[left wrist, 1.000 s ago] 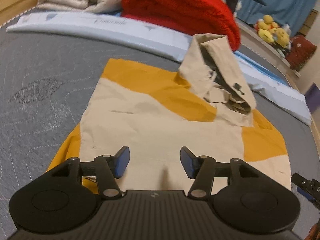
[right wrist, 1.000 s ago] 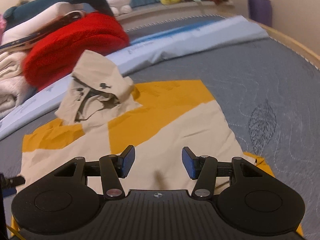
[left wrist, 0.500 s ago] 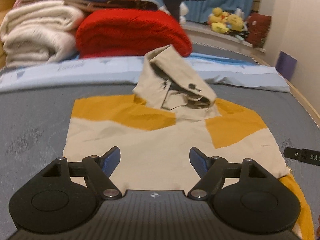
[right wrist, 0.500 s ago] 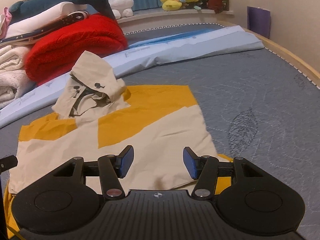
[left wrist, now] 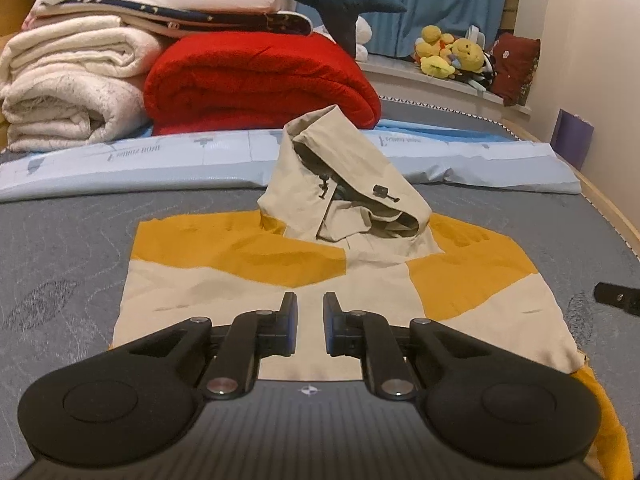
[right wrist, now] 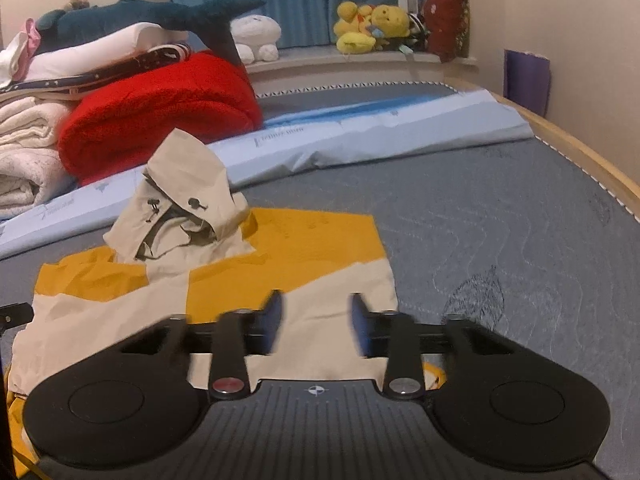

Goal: Fold large clothes
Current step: 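Close the left gripper on the hood, then lift the hood with the left gripper and fold it over the jacket body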

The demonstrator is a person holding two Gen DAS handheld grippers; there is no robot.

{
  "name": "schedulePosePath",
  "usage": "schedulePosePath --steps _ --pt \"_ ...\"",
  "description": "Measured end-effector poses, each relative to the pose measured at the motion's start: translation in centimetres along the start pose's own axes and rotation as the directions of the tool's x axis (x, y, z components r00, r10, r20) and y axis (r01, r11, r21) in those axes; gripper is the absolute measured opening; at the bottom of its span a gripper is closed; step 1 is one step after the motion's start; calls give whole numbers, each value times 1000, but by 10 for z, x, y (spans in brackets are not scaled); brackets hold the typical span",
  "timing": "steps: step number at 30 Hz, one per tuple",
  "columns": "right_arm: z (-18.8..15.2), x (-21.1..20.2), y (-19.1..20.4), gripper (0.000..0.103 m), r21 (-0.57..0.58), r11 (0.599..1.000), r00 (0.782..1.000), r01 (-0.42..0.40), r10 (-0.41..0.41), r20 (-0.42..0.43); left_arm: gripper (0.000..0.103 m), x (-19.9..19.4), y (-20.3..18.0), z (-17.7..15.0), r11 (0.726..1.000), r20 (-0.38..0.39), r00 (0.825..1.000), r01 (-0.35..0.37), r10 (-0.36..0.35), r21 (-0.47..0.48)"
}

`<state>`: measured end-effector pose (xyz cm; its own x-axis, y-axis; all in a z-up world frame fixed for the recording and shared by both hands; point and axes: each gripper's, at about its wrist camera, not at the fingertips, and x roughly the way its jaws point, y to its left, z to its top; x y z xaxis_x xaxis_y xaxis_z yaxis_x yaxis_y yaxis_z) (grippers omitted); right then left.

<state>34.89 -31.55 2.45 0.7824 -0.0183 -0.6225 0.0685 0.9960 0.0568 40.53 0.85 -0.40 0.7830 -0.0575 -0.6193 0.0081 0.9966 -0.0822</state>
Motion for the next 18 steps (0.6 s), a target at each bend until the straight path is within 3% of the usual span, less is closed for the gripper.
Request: schedulePosePath --steps 7,10,12,13,15,18 --pt "10 -1 -7 24 -26 1000 1000 10 -10 30 15 10 8 6 1000 20 999 -25 25 18" --pt "14 -3 -13 24 -5 1000 999 11 -11 32 15 5 12 13 999 69 997 -41 39 28" --pt "16 -3 -16 23 7 1000 1000 -4 3 27 15 -1 15 23 998 97 994 -47 43 39" --pt "17 -4 -17 15 13 1000 999 -16 16 28 15 -4 17 30 999 103 994 -38 35 29" --pt "18 -6 -18 8 22 999 999 -34 34 33 15 -5 22 45 999 118 992 -34 33 11" --pt "22 -9 -21 8 43 998 998 -48 47 40 15 14 21 79 1000 92 996 -19 19 -3"
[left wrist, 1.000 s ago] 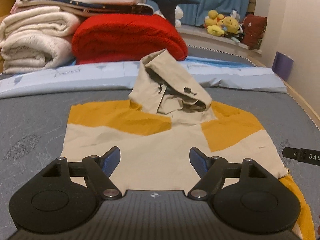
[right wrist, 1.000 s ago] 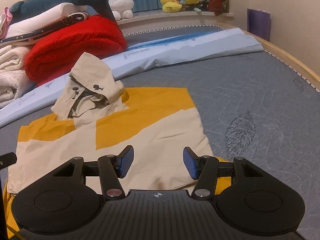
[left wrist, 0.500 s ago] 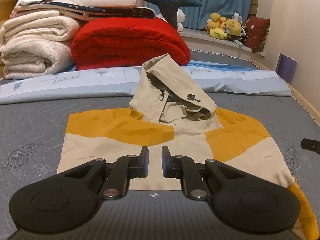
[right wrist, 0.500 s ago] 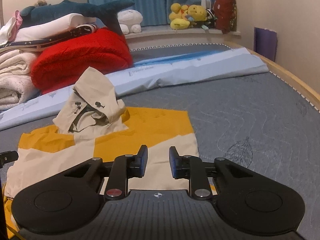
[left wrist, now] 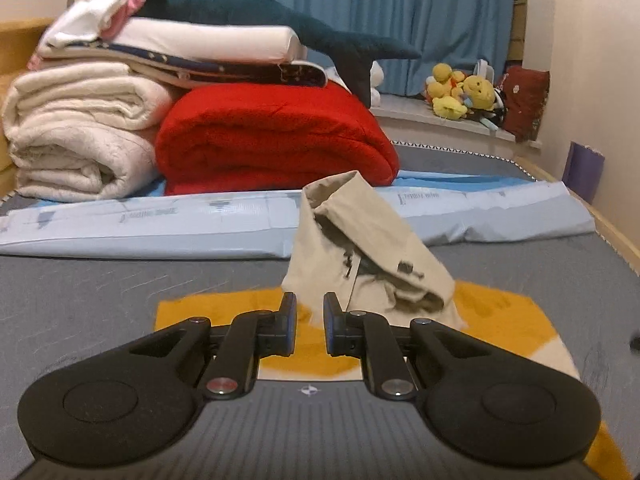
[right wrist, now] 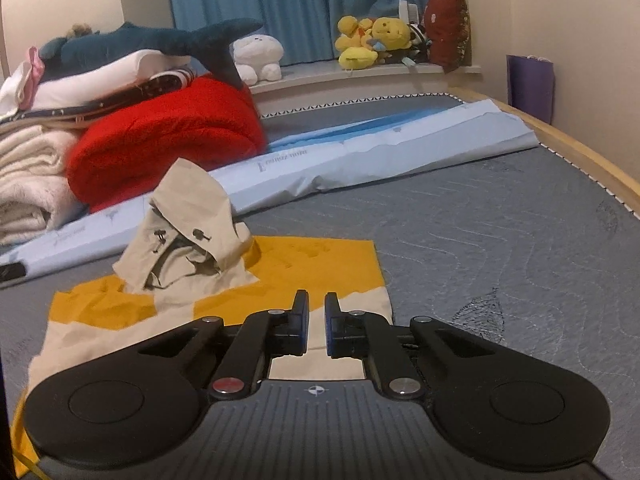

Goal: Fold large clothes
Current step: 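Lift the hood with the left gripper and fold it over the jacket body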

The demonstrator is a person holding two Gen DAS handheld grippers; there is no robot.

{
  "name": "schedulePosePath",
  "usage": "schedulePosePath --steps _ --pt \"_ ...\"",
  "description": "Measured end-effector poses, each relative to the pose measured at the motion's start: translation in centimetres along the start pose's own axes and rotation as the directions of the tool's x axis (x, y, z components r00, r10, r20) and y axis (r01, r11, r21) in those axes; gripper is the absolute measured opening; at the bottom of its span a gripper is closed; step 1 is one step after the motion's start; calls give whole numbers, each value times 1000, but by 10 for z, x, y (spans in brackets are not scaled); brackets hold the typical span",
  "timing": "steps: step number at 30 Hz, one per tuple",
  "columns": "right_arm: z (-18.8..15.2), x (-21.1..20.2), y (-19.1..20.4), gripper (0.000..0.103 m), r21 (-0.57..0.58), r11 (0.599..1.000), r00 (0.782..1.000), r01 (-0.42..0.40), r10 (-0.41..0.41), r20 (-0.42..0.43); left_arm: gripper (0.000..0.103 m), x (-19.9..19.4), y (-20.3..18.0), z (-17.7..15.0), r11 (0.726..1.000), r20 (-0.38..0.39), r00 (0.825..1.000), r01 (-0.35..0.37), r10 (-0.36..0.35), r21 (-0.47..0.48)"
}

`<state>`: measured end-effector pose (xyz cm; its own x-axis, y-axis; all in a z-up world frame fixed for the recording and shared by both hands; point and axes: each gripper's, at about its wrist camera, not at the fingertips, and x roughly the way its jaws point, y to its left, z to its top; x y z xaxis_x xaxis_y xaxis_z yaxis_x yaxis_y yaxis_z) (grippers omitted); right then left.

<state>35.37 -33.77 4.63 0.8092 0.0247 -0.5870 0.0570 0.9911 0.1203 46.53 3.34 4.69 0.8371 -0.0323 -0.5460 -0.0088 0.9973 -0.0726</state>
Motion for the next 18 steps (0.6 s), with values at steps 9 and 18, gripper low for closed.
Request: schedulePosePath --steps 9,18 --pt "3 10 0 8 1 1000 999 12 -12 -32 15 131 -22 86 998 -76 995 66 -68 -23" --pt "1 24 3 8 24 1000 996 -4 6 -85 70 260 -24 107 995 -65 997 27 -34 -101"
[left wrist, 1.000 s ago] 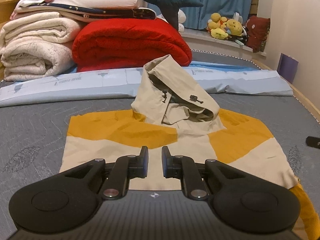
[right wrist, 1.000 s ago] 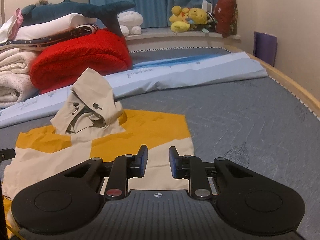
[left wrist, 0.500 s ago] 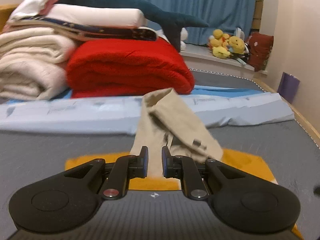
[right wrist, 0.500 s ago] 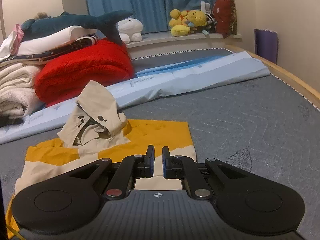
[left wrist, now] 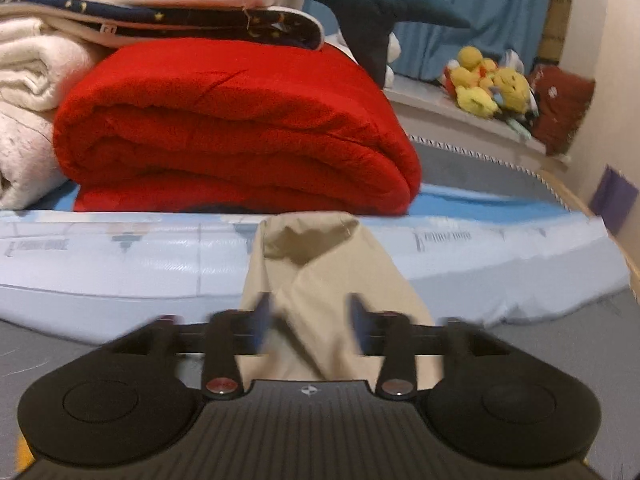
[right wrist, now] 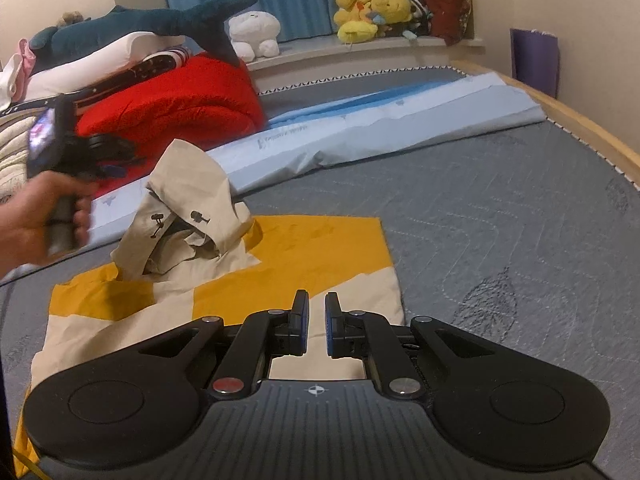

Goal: Fold large clothes
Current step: 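Lift the hood with the left gripper and fold it over the jacket body, then open the left gripper to release the hood onto the body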

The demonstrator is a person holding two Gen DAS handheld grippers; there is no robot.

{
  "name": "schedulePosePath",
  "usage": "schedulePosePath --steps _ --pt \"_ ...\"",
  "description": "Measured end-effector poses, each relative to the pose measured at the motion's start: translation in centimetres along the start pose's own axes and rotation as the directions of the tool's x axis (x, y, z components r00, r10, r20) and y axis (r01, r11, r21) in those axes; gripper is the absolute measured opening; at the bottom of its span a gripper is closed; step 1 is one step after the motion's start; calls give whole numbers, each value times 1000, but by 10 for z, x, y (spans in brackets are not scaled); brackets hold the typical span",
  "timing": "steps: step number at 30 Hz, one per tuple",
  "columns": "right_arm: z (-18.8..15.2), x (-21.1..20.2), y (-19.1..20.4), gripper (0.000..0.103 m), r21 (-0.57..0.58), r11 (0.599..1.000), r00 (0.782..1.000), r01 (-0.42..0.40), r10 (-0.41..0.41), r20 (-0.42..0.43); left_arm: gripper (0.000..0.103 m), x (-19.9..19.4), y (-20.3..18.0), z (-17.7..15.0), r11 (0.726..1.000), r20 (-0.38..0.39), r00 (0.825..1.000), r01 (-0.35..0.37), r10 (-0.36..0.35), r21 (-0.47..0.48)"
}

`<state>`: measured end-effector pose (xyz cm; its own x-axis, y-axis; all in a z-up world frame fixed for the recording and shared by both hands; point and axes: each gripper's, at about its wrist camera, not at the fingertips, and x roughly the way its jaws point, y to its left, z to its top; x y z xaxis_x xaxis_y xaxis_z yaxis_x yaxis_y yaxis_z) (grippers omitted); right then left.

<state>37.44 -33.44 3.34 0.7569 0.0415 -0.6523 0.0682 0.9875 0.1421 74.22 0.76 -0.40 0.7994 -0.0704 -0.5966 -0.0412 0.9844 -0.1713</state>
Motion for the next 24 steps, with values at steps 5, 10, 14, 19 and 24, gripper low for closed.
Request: schedulePosePath --steps 5,10,14,19,24 --pt "-3 8 0 8 3 1000 999 9 -9 -30 82 43 4 -1 995 21 1000 2 0 -95" --pt "-5 10 1 8 -11 1000 999 12 -12 -39 61 64 1 -4 996 37 999 11 -8 -92" --pt "-3 11 1 8 -3 1000 999 10 -10 -45 2 52 -4 -5 997 24 997 71 -70 -30" --pt "3 9 2 8 19 1000 1000 0 1 -27 2 -42 -20 -14 985 79 982 170 -171 8" --pt "8 -3 1 8 56 998 1000 -21 20 23 5 -196 -66 -108 941 -41 953 304 -301 148"
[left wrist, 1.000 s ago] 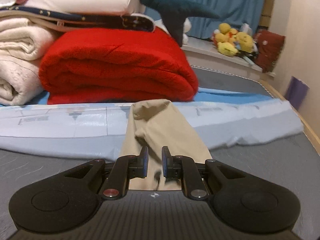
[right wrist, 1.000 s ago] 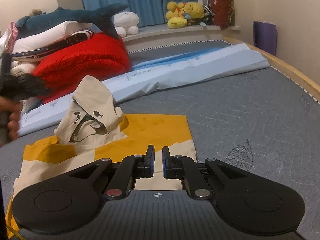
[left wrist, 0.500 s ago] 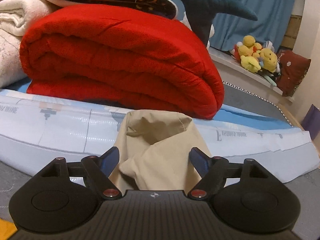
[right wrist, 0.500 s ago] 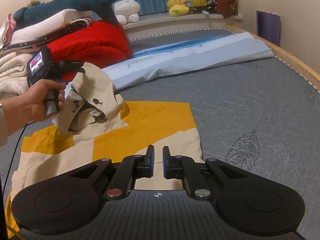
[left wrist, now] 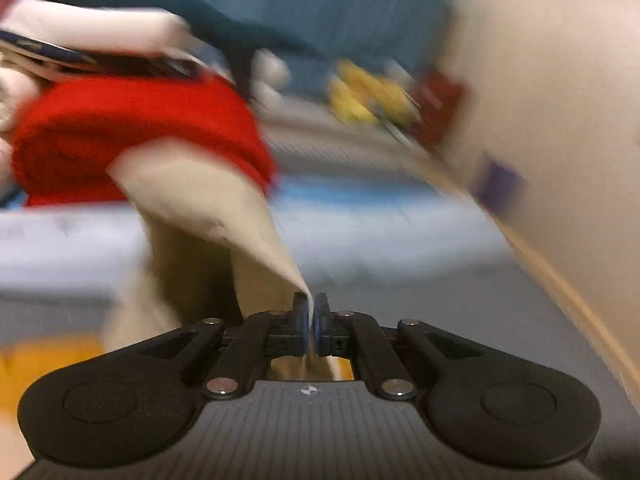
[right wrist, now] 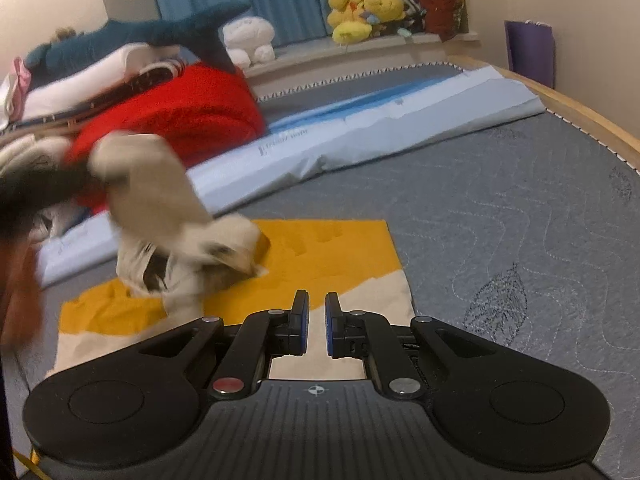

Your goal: Fold large clothes

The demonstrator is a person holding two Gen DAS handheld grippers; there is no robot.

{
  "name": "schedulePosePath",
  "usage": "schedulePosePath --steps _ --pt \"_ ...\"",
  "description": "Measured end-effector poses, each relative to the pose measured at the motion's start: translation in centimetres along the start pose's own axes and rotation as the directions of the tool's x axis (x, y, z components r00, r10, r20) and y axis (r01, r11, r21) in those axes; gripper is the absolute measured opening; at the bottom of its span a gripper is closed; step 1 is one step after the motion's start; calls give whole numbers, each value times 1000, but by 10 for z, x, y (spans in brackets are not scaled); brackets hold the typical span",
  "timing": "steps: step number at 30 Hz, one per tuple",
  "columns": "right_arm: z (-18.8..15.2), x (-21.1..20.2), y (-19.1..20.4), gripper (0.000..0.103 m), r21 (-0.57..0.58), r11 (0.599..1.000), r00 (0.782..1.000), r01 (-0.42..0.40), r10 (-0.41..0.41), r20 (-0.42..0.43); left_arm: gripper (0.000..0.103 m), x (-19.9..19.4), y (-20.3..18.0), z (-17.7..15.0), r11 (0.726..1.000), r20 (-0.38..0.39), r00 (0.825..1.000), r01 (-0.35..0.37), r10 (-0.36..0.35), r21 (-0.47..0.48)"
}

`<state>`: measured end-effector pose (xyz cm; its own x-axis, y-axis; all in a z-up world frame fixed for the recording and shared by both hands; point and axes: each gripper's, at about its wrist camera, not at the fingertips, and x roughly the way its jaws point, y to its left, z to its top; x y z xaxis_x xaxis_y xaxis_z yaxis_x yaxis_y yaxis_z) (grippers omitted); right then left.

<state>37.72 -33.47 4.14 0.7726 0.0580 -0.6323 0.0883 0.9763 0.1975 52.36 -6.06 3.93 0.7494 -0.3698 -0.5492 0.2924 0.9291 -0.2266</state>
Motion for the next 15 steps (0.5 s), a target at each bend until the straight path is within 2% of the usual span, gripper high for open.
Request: schedulePosePath --steps 1,2,3,4,5,6,8,11,12,13,15 --pt "1 -3 0 8 4 1000 1000 -4 4 13 5 -15 -18 -28 998 -75 997 37 -34 46" --pt "1 -5 0 8 8 1000 1000 -7 6 25 5 -30 -34 -59 993 -166 984 87 -72 85" --pt "1 -8 0 9 12 1000 999 -11 11 34 5 -44 -46 -86 984 -243 963 145 -118 100" --pt "1 -9 0 9 16 1000 999 -19 19 39 6 -57 -54 -106 981 -291 948 165 -129 104" --pt "1 -10 -1 10 23 999 999 -31 30 39 6 -73 -61 -123 975 -311 941 180 -133 129" --pt "0 -11 -1 12 33 998 998 -45 43 36 6 -88 -65 -133 973 -310 944 172 -118 152" --pt "-1 -12 -1 16 54 996 997 -71 69 27 9 -113 -58 -135 984 -271 960 115 -75 134" --pt "-5 -9 4 30 71 991 993 -116 116 6 18 -131 -31 -113 998 -156 987 -26 34 53" --pt "-7 -7 7 35 80 988 991 -132 133 -5 31 -130 -16 -107 997 -119 990 -72 73 6" --pt "-9 -5 9 41 95 984 988 -148 151 -18 39 -126 1 -102 993 -93 991 -106 101 -52" --pt "-13 3 13 45 141 973 979 -185 194 -55 38 -114 35 -100 974 -76 987 -155 144 -168"
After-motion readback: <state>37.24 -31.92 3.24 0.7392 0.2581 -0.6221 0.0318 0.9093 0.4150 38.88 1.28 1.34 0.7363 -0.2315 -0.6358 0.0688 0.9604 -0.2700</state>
